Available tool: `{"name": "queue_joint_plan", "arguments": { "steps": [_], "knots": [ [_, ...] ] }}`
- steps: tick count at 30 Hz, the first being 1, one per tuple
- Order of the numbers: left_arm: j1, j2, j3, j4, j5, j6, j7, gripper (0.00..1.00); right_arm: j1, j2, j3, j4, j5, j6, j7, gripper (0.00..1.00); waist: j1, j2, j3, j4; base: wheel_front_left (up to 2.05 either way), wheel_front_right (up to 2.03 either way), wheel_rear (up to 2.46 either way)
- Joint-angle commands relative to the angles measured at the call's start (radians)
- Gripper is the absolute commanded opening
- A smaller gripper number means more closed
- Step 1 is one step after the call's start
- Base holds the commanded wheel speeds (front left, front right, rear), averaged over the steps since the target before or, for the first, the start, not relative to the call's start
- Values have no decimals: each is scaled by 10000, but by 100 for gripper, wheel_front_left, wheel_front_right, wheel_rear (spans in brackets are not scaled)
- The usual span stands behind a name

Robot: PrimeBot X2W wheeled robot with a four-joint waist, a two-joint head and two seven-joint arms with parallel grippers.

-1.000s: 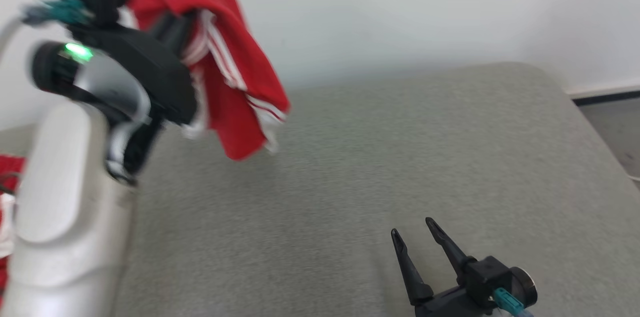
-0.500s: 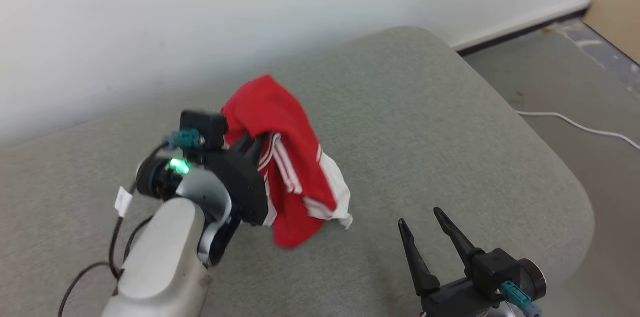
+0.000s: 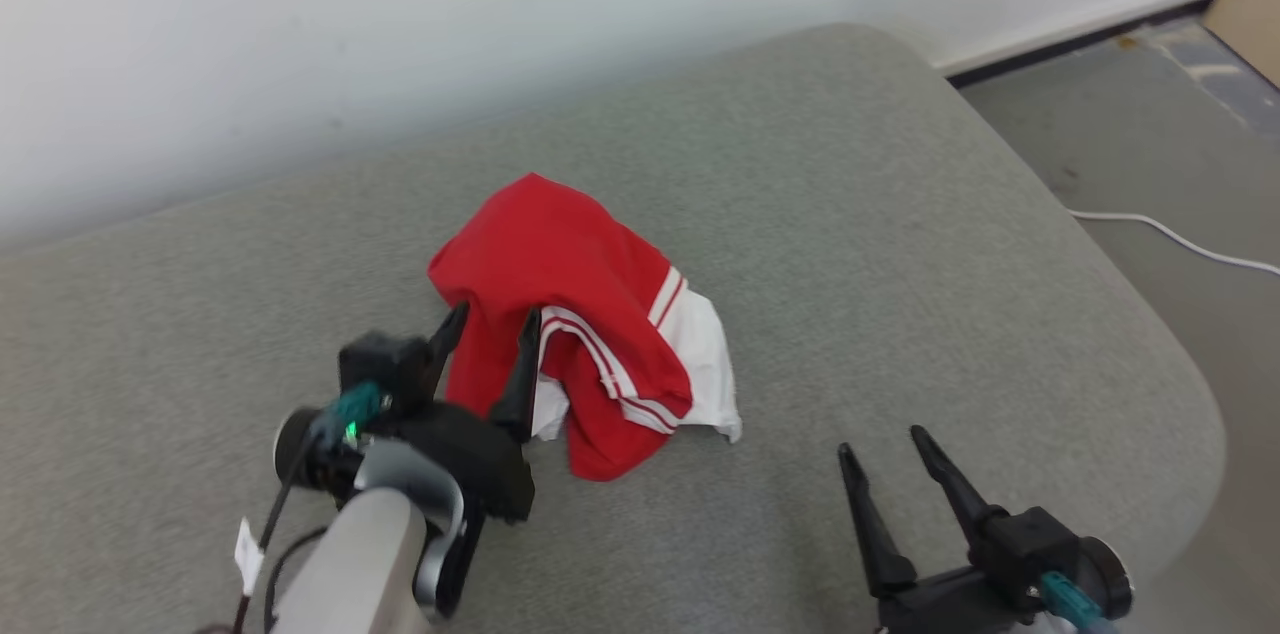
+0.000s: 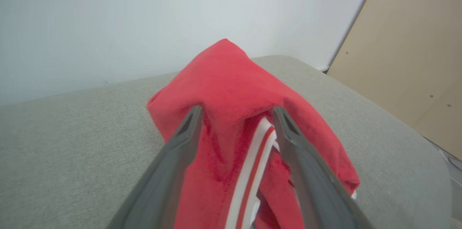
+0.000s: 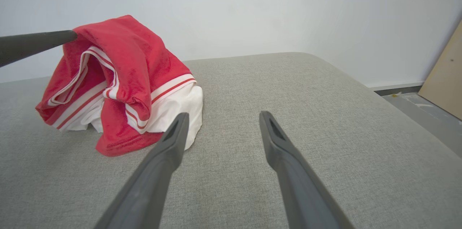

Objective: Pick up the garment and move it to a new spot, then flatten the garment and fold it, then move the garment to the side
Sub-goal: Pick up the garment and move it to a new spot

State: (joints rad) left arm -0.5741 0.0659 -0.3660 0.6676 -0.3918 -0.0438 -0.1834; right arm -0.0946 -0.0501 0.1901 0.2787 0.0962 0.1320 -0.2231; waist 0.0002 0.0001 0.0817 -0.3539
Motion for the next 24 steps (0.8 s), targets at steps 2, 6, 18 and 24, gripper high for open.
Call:
{"name": "queue_joint_plan", "arguments": {
  "steps": [2, 6, 18, 24],
  "knots": [
    [655, -71, 74, -338, -196, 110, -502, 100, 274, -6, -351, -83, -165, -25, 2, 100, -2, -1, -775, 1285, 0, 0, 0],
    [1640, -87, 335, -1129, -314, 373, -781, 100, 508, -8, -753, -175, -228, -25, 53, 100, -2, -1, -1130, 2001, 0, 0, 0],
    [4785, 528, 2225, -4433, 874, 994, -812, 100, 1053, -5, -1578, -333, -555, -25, 127, 100, -2, -1, -1679, 3257, 0, 0, 0],
    [5795, 489, 2810, -4998, 1483, 1009, -814, 100, 1108, -6, -1724, -175, -647, -25, 57, 100, -2, -1, -1749, 3317, 0, 0, 0]
  ]
}}
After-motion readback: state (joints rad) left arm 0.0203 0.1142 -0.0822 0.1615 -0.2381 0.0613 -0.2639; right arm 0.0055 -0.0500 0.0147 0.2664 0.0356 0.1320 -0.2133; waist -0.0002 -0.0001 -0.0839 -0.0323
